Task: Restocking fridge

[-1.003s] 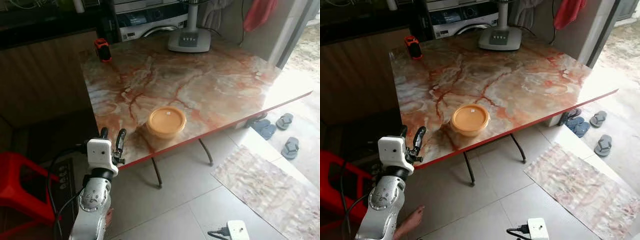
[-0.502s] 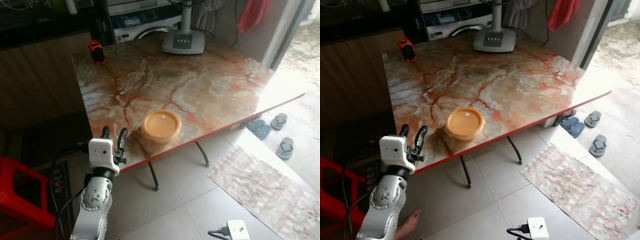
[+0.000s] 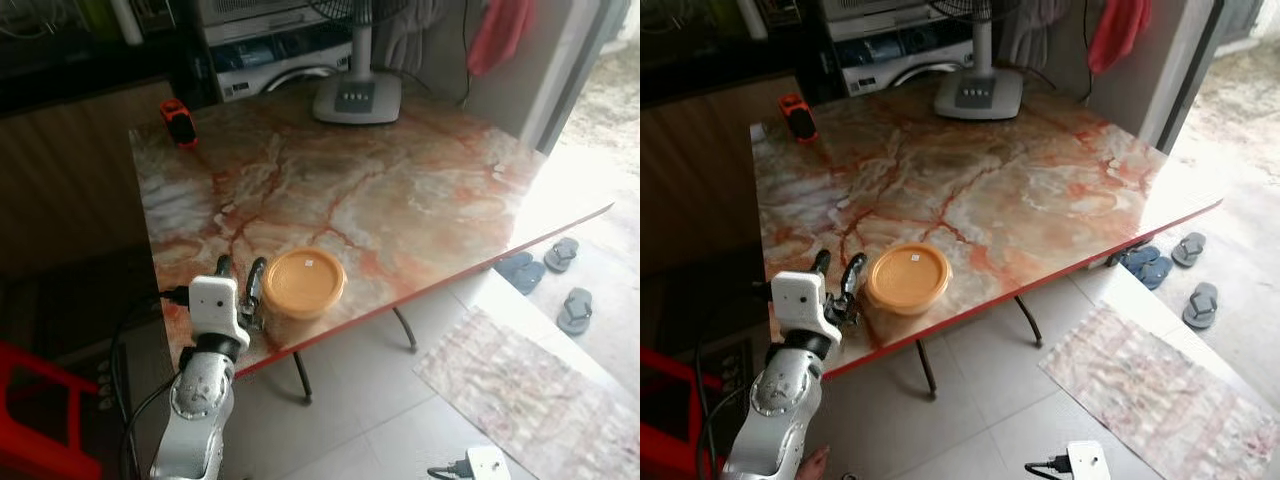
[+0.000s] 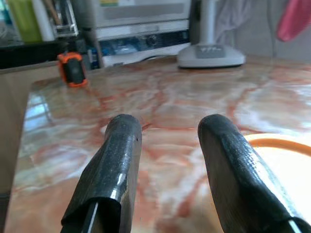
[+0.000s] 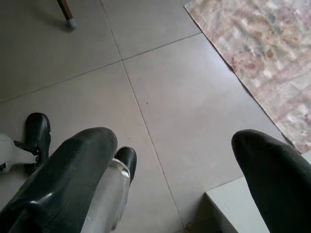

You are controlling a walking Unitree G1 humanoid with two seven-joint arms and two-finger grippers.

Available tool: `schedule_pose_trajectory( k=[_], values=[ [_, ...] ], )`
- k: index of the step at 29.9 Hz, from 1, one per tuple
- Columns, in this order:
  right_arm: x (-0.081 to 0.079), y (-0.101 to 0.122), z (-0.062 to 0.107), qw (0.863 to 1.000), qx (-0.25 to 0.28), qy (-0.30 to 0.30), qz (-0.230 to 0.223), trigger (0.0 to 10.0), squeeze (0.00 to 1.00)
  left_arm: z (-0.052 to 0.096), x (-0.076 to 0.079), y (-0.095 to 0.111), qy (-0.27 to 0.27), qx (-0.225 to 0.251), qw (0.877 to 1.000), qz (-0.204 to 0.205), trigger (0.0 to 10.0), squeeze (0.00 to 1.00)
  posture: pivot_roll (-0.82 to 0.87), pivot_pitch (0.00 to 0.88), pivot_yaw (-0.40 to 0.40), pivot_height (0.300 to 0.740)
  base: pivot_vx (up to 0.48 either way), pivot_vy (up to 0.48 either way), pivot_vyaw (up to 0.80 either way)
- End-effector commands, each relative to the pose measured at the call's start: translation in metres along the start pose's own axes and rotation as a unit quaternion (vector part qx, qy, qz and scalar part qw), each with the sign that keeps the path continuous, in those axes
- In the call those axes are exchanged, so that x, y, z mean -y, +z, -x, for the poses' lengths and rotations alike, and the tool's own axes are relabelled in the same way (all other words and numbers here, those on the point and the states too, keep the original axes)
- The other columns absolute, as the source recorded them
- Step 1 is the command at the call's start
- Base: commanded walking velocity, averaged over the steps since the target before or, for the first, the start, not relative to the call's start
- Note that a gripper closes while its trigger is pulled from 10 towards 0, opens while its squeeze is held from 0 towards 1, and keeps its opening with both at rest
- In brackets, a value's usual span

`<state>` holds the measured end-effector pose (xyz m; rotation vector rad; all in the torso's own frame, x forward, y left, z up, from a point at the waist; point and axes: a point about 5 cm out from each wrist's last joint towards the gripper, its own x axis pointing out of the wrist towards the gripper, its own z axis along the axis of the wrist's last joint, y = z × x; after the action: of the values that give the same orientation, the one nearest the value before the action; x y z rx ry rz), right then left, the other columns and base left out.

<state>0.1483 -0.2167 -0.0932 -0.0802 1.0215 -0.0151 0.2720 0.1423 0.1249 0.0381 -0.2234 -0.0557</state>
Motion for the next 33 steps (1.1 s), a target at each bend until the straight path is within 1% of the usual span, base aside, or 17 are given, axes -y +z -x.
schedule_pose_trajectory(
  k=[1, 4, 6, 8, 9, 10, 13, 15, 19, 20, 21, 23, 24, 28, 29, 30, 33],
  values=[
    [-0.006, -0.001, 0.000, 1.000, -0.002, 0.008, 0.000, 10.0, 0.00, 0.001, -0.003, -0.001, 0.005, -0.004, 1.000, 0.001, 10.0, 0.00, -0.01, 0.064, 0.036, 0.740, 0.296, 0.000, 0.00],
    [-0.006, -0.001, 0.000, 1.000, -0.001, 0.008, 0.000, 10.0, 0.00, 0.001, 0.004, -0.001, -0.018, -0.004, 1.000, 0.013, 10.0, 0.00, -0.01, 0.062, 0.037, 0.740, 0.000, 0.000, 0.00],
    [-0.006, -0.001, 0.000, 1.000, 0.000, 0.008, -0.001, 10.0, 0.00, 0.002, 0.005, 0.000, -0.021, -0.003, 1.000, 0.014, 10.0, 0.00, -0.01, 0.062, 0.037, 0.740, 0.000, 0.000, 0.00],
    [-0.006, -0.001, 0.000, 1.000, 0.000, 0.007, -0.002, 10.0, 0.00, 0.002, 0.006, 0.002, -0.019, 0.000, 1.000, 0.015, 10.0, 0.00, -0.01, 0.062, 0.037, 0.740, 0.000, 0.000, 0.00],
    [-0.006, -0.001, 0.000, 1.000, -0.001, 0.007, -0.001, 10.0, 0.00, 0.001, 0.005, 0.004, -0.006, -0.001, 1.000, 0.029, 10.0, 0.00, -0.01, 0.062, 0.037, 0.740, 0.000, 0.000, 0.00],
    [-0.006, -0.001, 0.000, 1.000, -0.001, 0.007, 0.000, 10.0, 0.00, 0.000, 0.005, 0.005, -0.005, -0.003, 0.999, 0.038, 10.0, 0.00, -0.01, 0.062, 0.037, 0.740, 0.000, 0.000, 0.00],
    [-0.006, -0.001, 0.000, 1.000, -0.001, 0.007, -0.001, 10.0, 0.00, -0.002, 0.007, 0.008, -0.017, 0.000, 0.999, 0.050, 10.0, 0.00, -0.01, 0.062, 0.037, 0.740, 0.000, 0.000, 0.00],
    [-0.006, -0.001, 0.000, 1.000, -0.001, 0.006, 0.000, 10.0, 0.00, -0.004, 0.008, 0.015, -0.017, 0.011, 0.998, 0.060, 10.0, 0.00, -0.01, 0.060, 0.036, 0.740, 0.000, 0.000, 0.00],
    [-0.006, -0.002, 0.000, 1.000, -0.001, 0.006, -0.001, 10.0, 0.00, -0.005, 0.011, 0.021, -0.015, 0.018, 0.998, 0.062, 10.0, 0.00, -0.02, 0.052, 0.039, 0.740, 0.000, 0.000, 0.00],
    [-0.006, -0.002, 0.000, 1.000, -0.001, 0.005, -0.001, 10.0, 0.00, -0.007, 0.012, 0.023, -0.006, 0.015, 0.996, 0.084, 10.0, 0.00, -0.02, 0.052, 0.039, 0.740, 0.000, 0.000, 0.00],
    [-0.006, -0.002, 0.000, 1.000, -0.001, 0.005, -0.001, 10.0, 0.00, -0.007, 0.011, 0.023, 0.001, 0.014, 0.995, 0.095, 10.0, 0.00, -0.02, 0.045, 0.041, 0.740, 0.000, 0.000, 0.00],
    [-0.006, -0.002, 0.000, 1.000, -0.001, 0.006, -0.001, 10.0, 0.00, -0.008, 0.010, 0.022, 0.012, 0.006, 0.994, 0.105, 10.0, 0.00, -0.02, 0.044, 0.041, 0.740, 0.000, 0.000, 0.00],
    [-0.006, -0.002, 0.000, 1.000, -0.001, 0.006, 0.000, 10.0, 0.00, -0.009, 0.009, 0.018, 0.020, -0.013, 0.992, 0.125, 10.0, 0.00, -0.02, 0.043, 0.041, 0.740, 0.000, 0.000, 0.00],
    [-0.007, -0.002, 0.000, 1.000, -0.001, 0.007, 0.001, 10.0, 0.00, -0.007, 0.004, 0.008, 0.041, -0.043, 0.985, 0.161, 10.0, 0.00, -0.02, 0.036, 0.044, 0.740, 0.000, 0.000, 0.00],
    [-0.007, -0.003, 0.000, 1.000, -0.001, 0.007, 0.001, 10.0, 0.00, -0.006, 0.001, 0.007, 0.059, -0.048, 0.980, 0.182, 10.0, 0.66, -0.02, 0.032, 0.045, 0.740, 0.000, 0.000, 0.00],
    [-0.007, -0.003, 0.000, 1.000, -0.001, 0.007, 0.001, 10.0, 0.00, -0.006, -0.001, 0.007, 0.068, -0.049, 0.978, 0.191, 10.0, 1.00, -0.02, 0.032, 0.045, 0.740, 0.000, 0.000, 0.00],
    [-0.007, -0.003, 0.000, 1.000, -0.001, 0.007, 0.000, 10.0, 0.00, -0.004, -0.002, 0.008, 0.091, -0.052, 0.972, 0.212, 10.0, 1.00, -0.02, 0.030, 0.047, 0.740, 0.000, 0.000, 0.00]
  ],
)
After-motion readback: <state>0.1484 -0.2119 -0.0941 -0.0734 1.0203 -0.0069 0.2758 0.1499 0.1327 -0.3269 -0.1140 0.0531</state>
